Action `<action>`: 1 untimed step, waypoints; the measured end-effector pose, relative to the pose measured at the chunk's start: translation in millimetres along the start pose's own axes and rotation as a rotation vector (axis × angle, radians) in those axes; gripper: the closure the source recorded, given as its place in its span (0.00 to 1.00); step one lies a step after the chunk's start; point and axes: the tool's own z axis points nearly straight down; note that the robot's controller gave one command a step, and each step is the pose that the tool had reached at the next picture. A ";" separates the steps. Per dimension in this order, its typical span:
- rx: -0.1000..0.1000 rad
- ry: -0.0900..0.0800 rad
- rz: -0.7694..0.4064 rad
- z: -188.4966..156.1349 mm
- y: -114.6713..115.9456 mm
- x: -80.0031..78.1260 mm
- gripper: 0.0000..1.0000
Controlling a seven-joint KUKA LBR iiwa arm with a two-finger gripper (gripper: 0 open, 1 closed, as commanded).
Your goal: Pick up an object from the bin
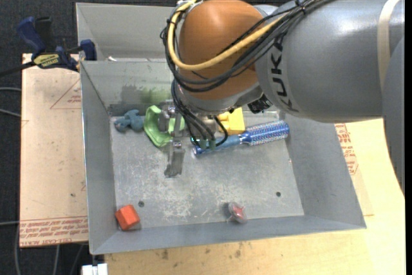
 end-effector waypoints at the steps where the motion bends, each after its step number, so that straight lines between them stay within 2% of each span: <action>1: 0.002 0.002 0.186 118.7 -3.6 54.9 0.00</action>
Offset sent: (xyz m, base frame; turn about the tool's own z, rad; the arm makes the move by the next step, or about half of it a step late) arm -0.0529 -0.0041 -0.1141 0.1890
